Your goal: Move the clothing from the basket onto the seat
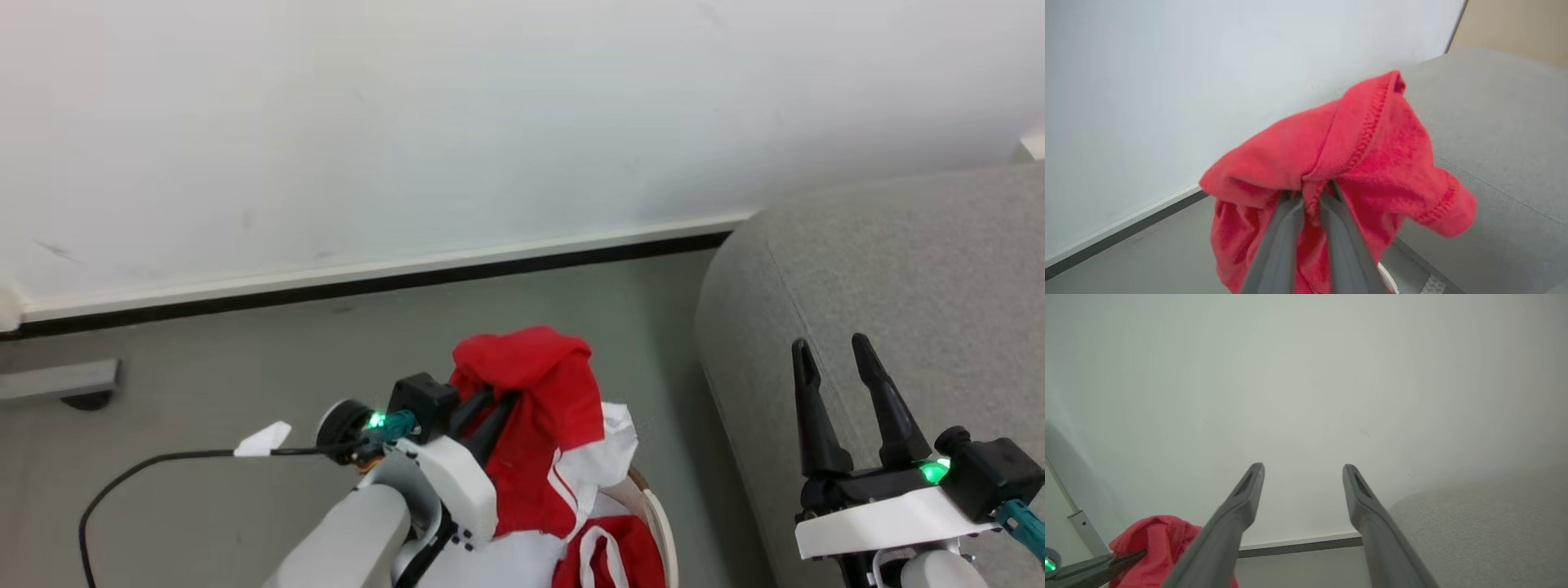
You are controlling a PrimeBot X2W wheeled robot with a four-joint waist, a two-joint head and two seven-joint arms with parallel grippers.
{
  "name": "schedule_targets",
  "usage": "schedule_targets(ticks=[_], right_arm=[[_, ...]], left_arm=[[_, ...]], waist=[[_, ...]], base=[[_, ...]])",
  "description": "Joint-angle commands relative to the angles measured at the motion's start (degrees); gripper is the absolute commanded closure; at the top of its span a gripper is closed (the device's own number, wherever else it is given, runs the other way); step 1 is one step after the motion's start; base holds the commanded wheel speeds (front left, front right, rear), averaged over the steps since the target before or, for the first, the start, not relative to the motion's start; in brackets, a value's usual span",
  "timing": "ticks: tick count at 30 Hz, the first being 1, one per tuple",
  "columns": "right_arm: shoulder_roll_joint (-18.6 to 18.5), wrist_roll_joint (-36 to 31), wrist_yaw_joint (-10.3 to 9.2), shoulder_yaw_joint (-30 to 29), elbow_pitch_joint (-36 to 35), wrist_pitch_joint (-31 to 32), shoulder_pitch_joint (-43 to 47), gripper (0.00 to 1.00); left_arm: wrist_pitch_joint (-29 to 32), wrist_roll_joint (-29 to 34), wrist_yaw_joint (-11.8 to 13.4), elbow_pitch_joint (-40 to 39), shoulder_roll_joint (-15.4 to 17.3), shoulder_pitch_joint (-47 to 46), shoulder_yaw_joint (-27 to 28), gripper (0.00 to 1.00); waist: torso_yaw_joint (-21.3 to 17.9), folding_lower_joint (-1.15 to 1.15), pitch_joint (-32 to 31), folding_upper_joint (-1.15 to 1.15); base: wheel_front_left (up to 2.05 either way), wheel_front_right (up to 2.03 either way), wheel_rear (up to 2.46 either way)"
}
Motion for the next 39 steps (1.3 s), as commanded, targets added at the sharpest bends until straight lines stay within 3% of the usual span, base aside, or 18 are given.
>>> schedule_targets(ticks=[1,20,31,39], right_arm=[[-0.2,0.4,-0.12,0.0,0.1,0.0,0.8,0.0],[-1.3,1.0,-0.12,6.1,0.5,0.0,2.6,0.0],[-3.5,1.0,-0.12,10.5,1.7,0.0,0.9,0.0],[-7.6,2.6,-0.12,18.4,5.4,0.0,-3.2,0.0]], left_arm=[[-0.1,0.6,0.1,-0.5,0.3,0.5,0.3,1.0],[2.1,-3.8,1.6,-22.9,3.8,-0.3,7.2,1.0],[3.5,-4.3,2.5,-27.0,4.6,1.8,6.5,1.0],[3.2,-3.7,2.2,-28.3,3.4,3.2,4.0,1.0]], waist=[[1.2,0.01,-1.3,0.0],[4.7,0.01,-4.3,0.0],[6.1,0.01,-4.3,0.0],[8.1,0.01,-4.8,0.0]], base=[[0.0,0.0,0.0],[0.0,0.0,0.0],[0.0,0.0,0.0],[0.0,0.0,0.0]])
